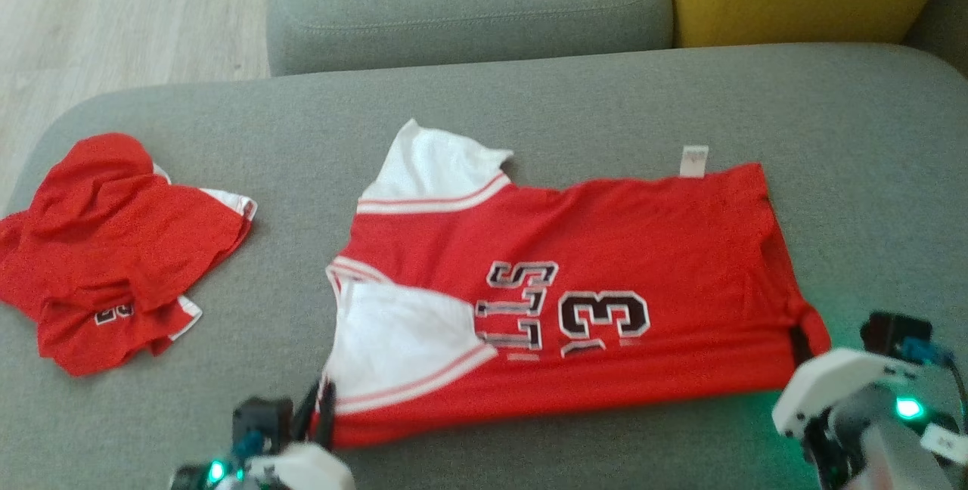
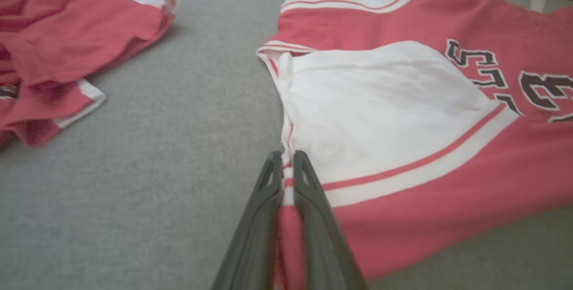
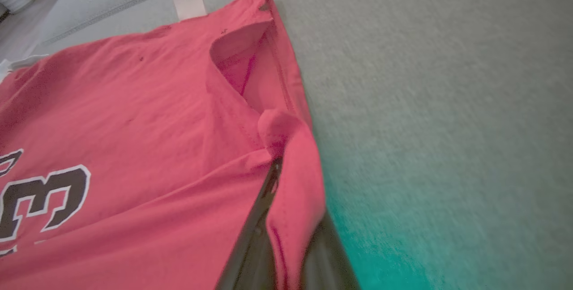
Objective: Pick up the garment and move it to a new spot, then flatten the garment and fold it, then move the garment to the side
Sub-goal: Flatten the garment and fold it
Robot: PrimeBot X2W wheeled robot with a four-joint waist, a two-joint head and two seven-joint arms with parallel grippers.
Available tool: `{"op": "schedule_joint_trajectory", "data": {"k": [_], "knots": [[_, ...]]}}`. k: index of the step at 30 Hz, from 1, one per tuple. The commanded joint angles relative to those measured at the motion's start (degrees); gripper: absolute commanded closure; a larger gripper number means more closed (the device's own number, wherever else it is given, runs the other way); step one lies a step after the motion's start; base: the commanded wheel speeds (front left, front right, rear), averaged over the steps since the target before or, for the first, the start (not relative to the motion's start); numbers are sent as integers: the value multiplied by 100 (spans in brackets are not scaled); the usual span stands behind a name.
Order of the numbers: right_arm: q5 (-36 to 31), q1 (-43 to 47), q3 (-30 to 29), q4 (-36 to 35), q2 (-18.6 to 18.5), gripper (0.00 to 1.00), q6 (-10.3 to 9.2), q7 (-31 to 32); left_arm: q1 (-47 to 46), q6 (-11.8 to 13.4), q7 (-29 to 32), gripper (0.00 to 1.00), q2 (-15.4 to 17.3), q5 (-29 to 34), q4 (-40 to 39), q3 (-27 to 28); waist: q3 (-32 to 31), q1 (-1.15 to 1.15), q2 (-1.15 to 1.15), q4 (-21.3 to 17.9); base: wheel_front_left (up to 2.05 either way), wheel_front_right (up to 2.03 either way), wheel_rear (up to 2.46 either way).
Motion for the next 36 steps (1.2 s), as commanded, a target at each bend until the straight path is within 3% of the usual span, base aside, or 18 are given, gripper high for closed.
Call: {"op": "schedule_joint_trajectory", "data": {"k": [1, 4, 5, 6, 7, 8, 18, 22, 27, 31, 36], "knots": [[61, 8, 56, -334, -175, 100, -5, 66, -58, 0, 30, 100, 176, -67, -234, 203, -19, 0, 0, -16, 0, 0, 0], [126, 362, -32, -809, -125, 100, -5, 286, 184, 21, 126, 100, 180, -98, -470, 152, -1, 0, 0, -22, 0, 0, 0], [118, 448, -64, -988, -106, 62, -5, 294, 213, 11, 122, 100, 183, -112, -505, 144, 8, 0, 0, -25, 0, 0, 0], [125, 517, -78, -1163, -79, 0, -5, 294, 217, 3, 92, 59, 178, -124, -536, 140, 20, 0, 0, -27, 0, 0, 0], [154, 568, -74, -1339, -45, 0, -5, 283, 205, -4, 47, 16, 165, -135, -569, 137, 31, 0, 0, -30, 0, 0, 0], [189, 610, -34, -1518, -13, 0, -5, 267, 184, -7, 2, 0, 147, -152, -596, 142, 45, 0, 0, -33, 0, 0, 0], [668, 736, 540, -3110, 115, 0, -5, -495, -351, -24, -502, 0, -56, -306, -1320, 498, 330, 0, 0, -65, 0, 0, 0], [569, 587, 810, -3329, 112, 0, -5, -728, -701, -97, -517, 0, -142, -191, -1654, 645, 620, 0, 0, -127, 0, 0, 0], [405, 170, 1113, -3386, 42, 0, -5, -733, -1438, -258, -495, 0, -55, 100, -1251, 564, 1086, 0, 0, -262, 0, 0, 0], [299, -286, 1290, -3380, -43, 0, -5, -645, -2354, -417, 170, 0, 221, 402, -552, 360, 1518, 0, 0, -424, 0, 0, 0], [248, -839, 1502, -3314, -175, 0, -5, -518, -3604, -843, 955, 0, 534, 547, 120, 198, 2017, 0, 0, -630, 0, 0, 0]]}}
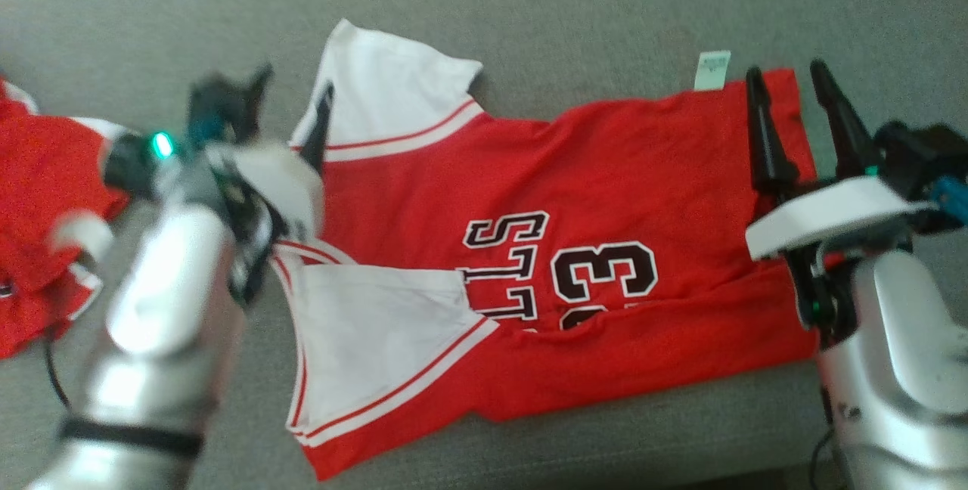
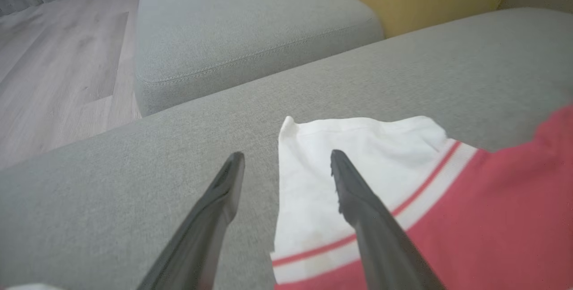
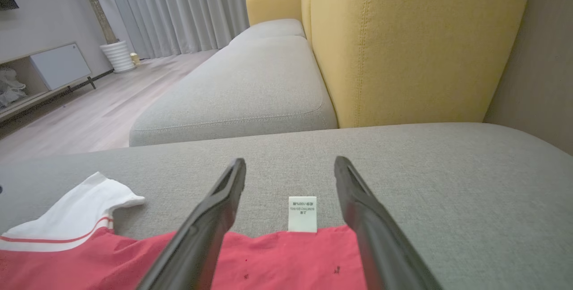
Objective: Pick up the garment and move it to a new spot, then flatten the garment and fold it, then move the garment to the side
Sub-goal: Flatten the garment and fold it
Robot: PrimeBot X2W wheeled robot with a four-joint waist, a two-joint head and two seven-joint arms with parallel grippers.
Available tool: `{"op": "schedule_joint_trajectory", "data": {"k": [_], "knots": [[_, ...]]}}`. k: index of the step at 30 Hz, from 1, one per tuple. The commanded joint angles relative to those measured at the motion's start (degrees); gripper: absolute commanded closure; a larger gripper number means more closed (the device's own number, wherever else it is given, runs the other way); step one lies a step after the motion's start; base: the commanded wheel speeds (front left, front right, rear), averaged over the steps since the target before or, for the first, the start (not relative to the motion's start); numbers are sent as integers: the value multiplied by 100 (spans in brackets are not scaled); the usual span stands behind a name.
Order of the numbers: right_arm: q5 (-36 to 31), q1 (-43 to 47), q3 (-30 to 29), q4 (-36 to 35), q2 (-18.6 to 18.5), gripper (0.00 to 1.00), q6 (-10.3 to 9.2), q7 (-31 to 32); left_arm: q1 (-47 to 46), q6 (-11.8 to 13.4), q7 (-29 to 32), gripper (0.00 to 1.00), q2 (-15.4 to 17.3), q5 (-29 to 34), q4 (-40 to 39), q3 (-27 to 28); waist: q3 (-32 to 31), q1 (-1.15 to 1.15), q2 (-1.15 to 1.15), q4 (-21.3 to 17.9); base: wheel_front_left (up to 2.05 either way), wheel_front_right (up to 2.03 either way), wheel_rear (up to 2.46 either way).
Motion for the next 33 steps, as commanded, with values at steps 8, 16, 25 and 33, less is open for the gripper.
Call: {"op": "schedule_joint_trajectory", "data": {"k": [8, 16, 25, 33], "knots": [[20, -754, 374, -105, -104, 0, -5, 53, -1742, -508, 962, 0, 663, -91, 734, -97, 815, -1, 0, -490, 0, 0, 0], [89, -1022, 461, 18, -40, 0, -5, -44, -2586, -563, 1695, 0, 1008, -651, 1331, -943, 1020, -1, 0, -693, 0, 0, 0], [141, -1075, 356, 224, -62, 0, -5, -123, -2795, -565, 1956, 100, 1255, -1553, 1500, -1791, 1029, -1, 0, -750, 0, 0, 0], [301, -1277, 74, 669, -282, 0, -5, 352, -2858, -531, 1276, 100, 1221, -2048, 1290, -1753, 901, -1, 0, -404, 0, 0, 0]]}}
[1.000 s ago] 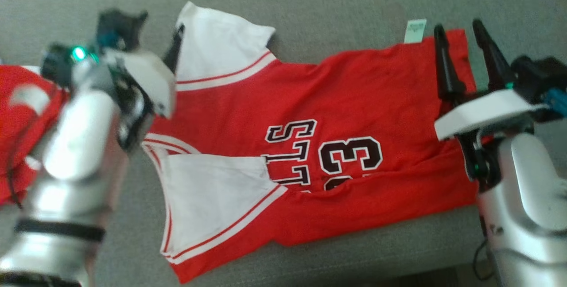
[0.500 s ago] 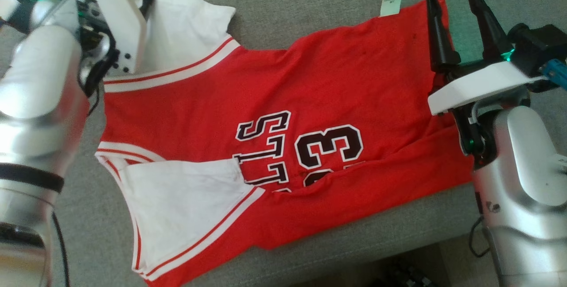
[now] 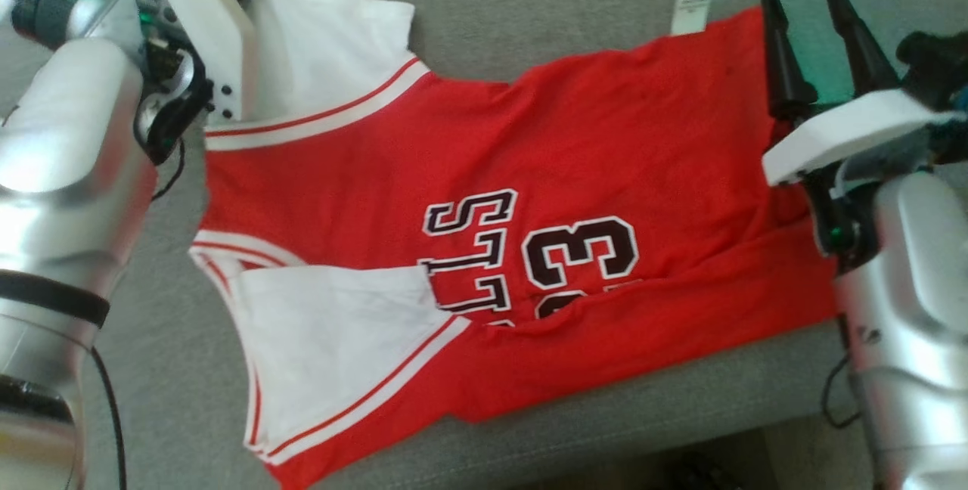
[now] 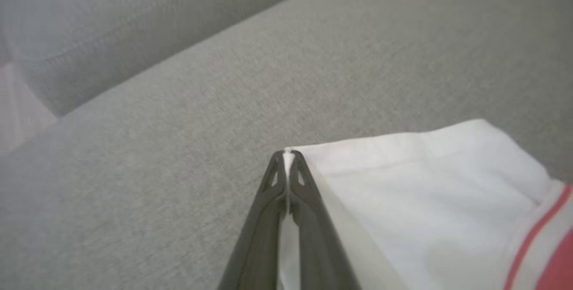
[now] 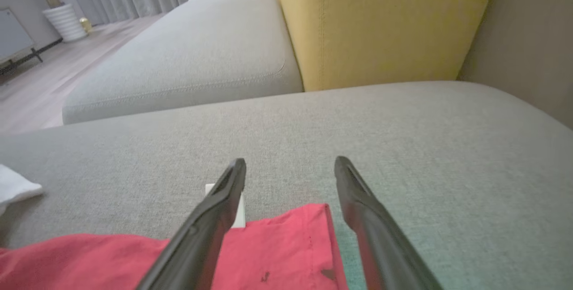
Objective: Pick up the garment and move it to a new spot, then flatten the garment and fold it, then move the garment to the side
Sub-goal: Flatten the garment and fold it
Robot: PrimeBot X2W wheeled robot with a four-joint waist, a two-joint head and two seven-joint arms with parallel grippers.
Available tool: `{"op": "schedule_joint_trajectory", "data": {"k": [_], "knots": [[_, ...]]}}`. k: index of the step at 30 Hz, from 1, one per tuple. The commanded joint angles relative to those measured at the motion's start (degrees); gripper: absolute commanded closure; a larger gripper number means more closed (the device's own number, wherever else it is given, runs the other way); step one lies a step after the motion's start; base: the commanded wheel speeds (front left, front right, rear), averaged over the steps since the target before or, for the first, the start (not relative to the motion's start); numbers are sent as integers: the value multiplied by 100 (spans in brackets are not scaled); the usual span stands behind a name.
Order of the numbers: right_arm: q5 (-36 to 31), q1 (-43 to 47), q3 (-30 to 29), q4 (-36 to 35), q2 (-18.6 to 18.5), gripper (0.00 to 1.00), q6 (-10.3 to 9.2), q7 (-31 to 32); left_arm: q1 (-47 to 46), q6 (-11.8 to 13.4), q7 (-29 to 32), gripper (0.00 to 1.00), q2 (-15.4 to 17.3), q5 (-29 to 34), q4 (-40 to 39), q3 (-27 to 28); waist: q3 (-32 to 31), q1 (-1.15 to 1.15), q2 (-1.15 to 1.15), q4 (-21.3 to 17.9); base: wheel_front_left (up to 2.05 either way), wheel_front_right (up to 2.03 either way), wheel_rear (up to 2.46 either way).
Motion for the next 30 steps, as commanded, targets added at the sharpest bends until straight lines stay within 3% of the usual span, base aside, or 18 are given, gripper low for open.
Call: {"op": "schedule_joint_trajectory", "data": {"k": [1, 6, 12, 26, 28, 30], "knots": [[68, -174, 78, -28, -184, 0, -5, 211, -200, 65, -302, 100, 202, -33, -280, 280, -74, 0, 0, 182, 0, 0, 0], [176, -316, 11, 513, -666, 0, -5, 714, 121, 196, -876, 100, 66, -59, -780, 304, -149, 0, 0, 540, 0, 0, 0], [259, -433, 28, 1067, -1106, 0, -5, 1039, 645, 360, -1010, 100, 22, -109, -1489, 230, -175, 0, 0, 823, 0, 0, 0], [861, -662, 522, 1810, -1355, 0, -5, 1334, 1141, 633, -767, 100, 294, -238, -2288, 244, -193, 0, 0, 906, 0, 0, 0], [938, -681, 607, 1883, -1392, 100, -5, 1349, 1159, 659, -743, 100, 314, -247, -2337, 244, -196, 0, 0, 907, 0, 0, 0], [1024, -682, 743, 1931, -1431, 100, -5, 1387, 1158, 687, -722, 100, 342, -258, -2364, 258, -194, 0, 0, 906, 0, 0, 0]]}}
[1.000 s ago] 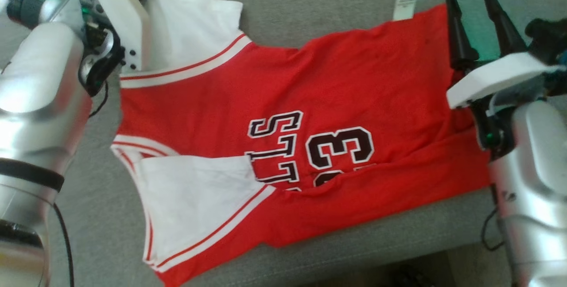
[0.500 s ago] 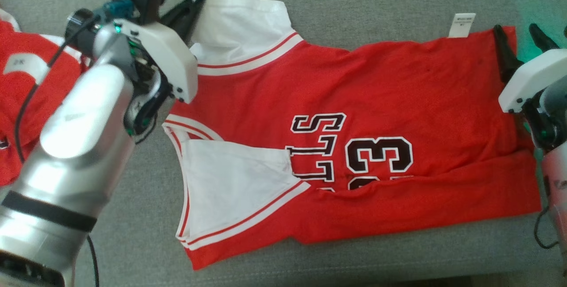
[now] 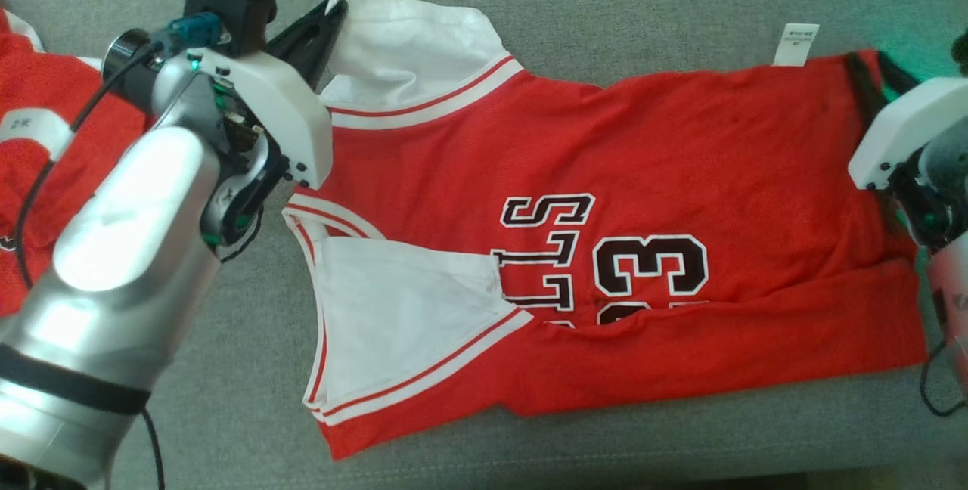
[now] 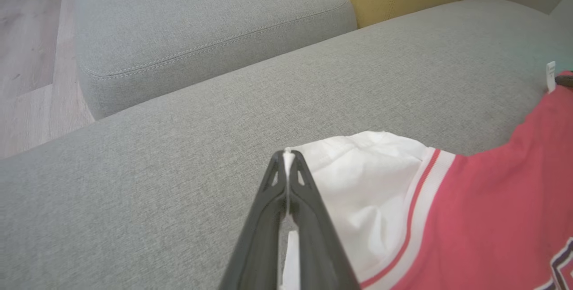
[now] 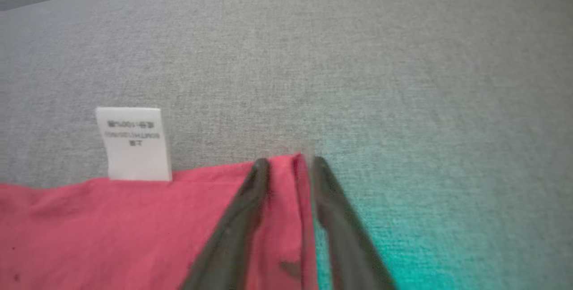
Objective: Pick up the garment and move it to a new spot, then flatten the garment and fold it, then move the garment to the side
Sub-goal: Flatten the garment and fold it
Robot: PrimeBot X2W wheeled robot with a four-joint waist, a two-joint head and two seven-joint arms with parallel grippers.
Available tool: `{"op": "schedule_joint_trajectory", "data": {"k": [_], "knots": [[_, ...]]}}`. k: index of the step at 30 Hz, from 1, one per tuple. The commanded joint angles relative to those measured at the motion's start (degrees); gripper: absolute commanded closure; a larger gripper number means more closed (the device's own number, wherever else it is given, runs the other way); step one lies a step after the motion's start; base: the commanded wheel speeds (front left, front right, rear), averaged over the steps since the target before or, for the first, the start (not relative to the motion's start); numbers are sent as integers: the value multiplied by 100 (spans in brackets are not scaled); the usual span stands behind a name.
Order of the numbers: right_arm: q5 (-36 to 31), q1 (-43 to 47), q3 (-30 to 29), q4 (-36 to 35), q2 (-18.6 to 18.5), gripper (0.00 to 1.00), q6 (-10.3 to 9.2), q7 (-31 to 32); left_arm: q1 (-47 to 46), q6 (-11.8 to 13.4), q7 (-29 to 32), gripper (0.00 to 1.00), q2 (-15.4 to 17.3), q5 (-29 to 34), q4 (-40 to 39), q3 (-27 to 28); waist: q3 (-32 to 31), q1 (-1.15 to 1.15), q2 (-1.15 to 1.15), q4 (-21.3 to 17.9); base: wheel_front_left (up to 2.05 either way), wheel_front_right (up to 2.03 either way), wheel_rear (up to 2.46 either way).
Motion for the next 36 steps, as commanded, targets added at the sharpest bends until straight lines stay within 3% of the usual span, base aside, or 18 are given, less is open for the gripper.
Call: {"op": "schedule_joint_trajectory", "data": {"k": [1, 11, 22, 29, 36], "knots": [[60, 43, 149, -33, -102, 100, -5, 64, -140, 47, 29, 100, 273, -44, -200, 273, 6, 0, 0, -3, 0, 0, 0], [48, -515, 117, 112, -300, 100, -5, -626, -415, 293, -151, 100, 368, 5, -199, 481, 208, 0, 0, 30, 0, 0, 0], [-309, -1519, -56, 717, -319, 100, -5, -1418, -1296, 511, -856, 100, 92, 249, 448, 653, 454, 0, 0, 172, 0, 0, 0], [-466, -1787, 40, 1153, -151, 100, -5, -1926, -1534, 329, -1291, 100, -132, 331, 1008, 517, 371, 0, 0, 224, 0, 0, 0], [-293, -1450, 317, 1242, -211, 100, -5, -2159, -1128, 187, -1433, 100, -59, 375, 1057, 302, 30, 0, 0, 273, 0, 0, 0]]}}
